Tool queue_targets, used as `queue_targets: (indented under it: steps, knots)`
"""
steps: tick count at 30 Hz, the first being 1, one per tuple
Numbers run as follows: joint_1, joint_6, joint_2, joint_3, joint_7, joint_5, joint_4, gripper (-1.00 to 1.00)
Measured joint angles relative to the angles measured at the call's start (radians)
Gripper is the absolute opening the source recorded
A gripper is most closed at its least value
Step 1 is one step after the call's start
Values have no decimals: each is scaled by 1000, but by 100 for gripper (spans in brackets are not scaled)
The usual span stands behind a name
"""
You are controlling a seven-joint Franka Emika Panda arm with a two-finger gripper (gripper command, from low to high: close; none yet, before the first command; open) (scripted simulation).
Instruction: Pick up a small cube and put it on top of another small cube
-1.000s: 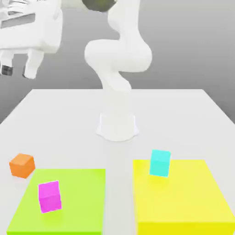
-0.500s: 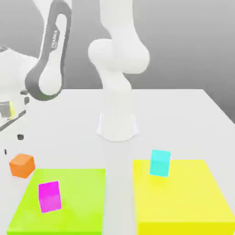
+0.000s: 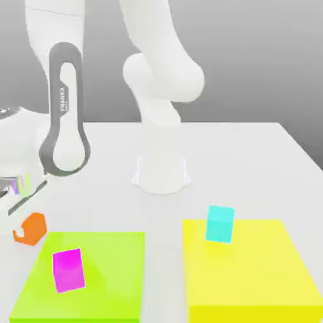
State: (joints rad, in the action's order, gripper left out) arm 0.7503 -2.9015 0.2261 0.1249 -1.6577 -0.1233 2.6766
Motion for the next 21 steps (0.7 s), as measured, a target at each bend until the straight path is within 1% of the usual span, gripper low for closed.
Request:
queue_targets:
  steps: [3, 5, 7, 12, 13, 15, 17, 18, 21]
  knots:
    - [-16, 87, -104, 23, -46, 64, 15, -100]
    - [-62, 157, -144, -9, -59, 93, -16, -100]
    - [-141, 230, -173, -49, -58, 108, -60, -100]
    - [-308, 415, -237, -146, -37, 119, -182, -100]
    - [-347, 434, -238, -156, -33, 120, -199, -100]
    - [-422, 397, -195, -150, -33, 124, -205, -100]
    - [-386, 326, -132, -128, -31, 122, -196, -100]
    - [-382, 306, -115, -127, -31, 122, -194, 100]
    - [-382, 306, -115, -127, -31, 122, -194, 100]
